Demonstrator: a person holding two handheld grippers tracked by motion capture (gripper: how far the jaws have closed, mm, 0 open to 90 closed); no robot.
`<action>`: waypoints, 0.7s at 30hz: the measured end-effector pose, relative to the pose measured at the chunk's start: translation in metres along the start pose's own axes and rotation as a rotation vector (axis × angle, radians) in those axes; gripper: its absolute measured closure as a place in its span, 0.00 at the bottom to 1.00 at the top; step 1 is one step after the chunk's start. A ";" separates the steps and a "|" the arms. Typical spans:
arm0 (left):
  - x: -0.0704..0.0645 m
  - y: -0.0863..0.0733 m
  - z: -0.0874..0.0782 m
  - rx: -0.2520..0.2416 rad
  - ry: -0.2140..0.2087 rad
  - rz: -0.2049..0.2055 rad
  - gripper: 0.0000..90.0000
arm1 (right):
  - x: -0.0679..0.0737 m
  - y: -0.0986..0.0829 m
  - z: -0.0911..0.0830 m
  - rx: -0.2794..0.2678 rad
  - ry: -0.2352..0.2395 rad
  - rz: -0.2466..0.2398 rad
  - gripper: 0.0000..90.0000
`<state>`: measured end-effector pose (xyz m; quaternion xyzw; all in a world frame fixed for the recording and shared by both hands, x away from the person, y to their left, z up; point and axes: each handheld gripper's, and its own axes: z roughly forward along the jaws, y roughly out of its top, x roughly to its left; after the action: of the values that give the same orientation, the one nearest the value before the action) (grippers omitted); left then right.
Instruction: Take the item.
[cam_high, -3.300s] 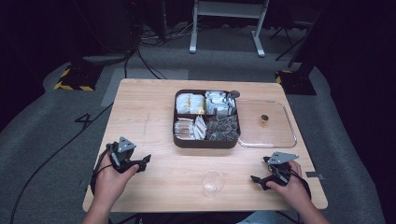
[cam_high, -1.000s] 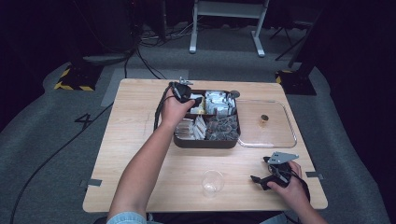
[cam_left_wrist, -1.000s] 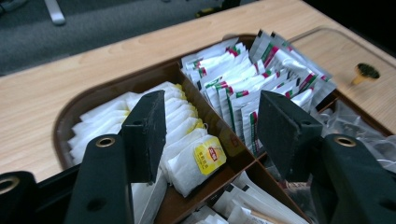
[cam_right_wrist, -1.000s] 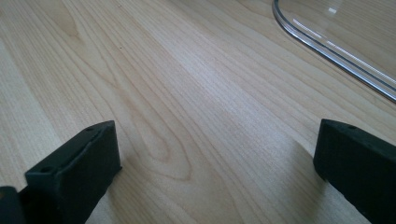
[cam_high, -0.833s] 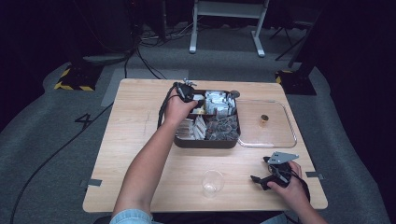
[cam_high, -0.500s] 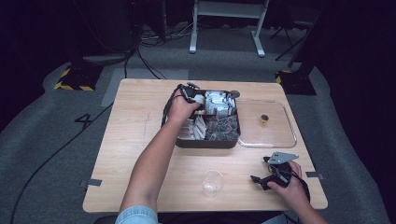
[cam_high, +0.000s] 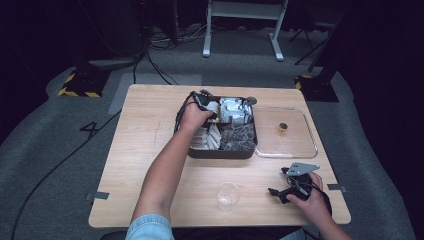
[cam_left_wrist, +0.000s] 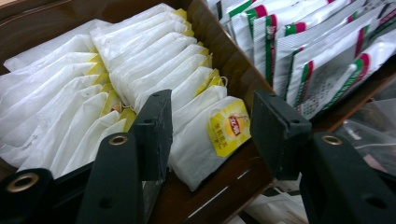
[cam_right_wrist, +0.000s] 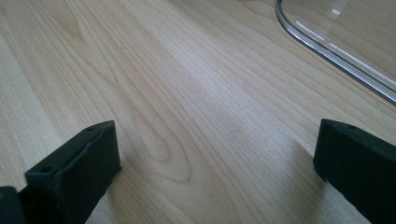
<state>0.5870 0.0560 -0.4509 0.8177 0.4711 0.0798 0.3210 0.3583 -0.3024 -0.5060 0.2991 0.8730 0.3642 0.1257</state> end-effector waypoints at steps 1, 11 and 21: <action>0.000 0.000 0.001 0.002 0.000 0.004 0.53 | 0.000 0.000 0.000 0.000 0.001 -0.001 0.01; -0.003 0.001 0.002 0.034 0.022 0.028 0.57 | -0.001 0.001 0.001 0.000 0.005 -0.008 0.01; -0.010 0.001 -0.001 0.077 0.053 0.071 0.63 | -0.001 0.001 0.001 0.000 0.005 -0.009 0.01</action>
<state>0.5821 0.0481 -0.4475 0.8434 0.4527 0.0944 0.2736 0.3598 -0.3019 -0.5060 0.2941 0.8747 0.3644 0.1252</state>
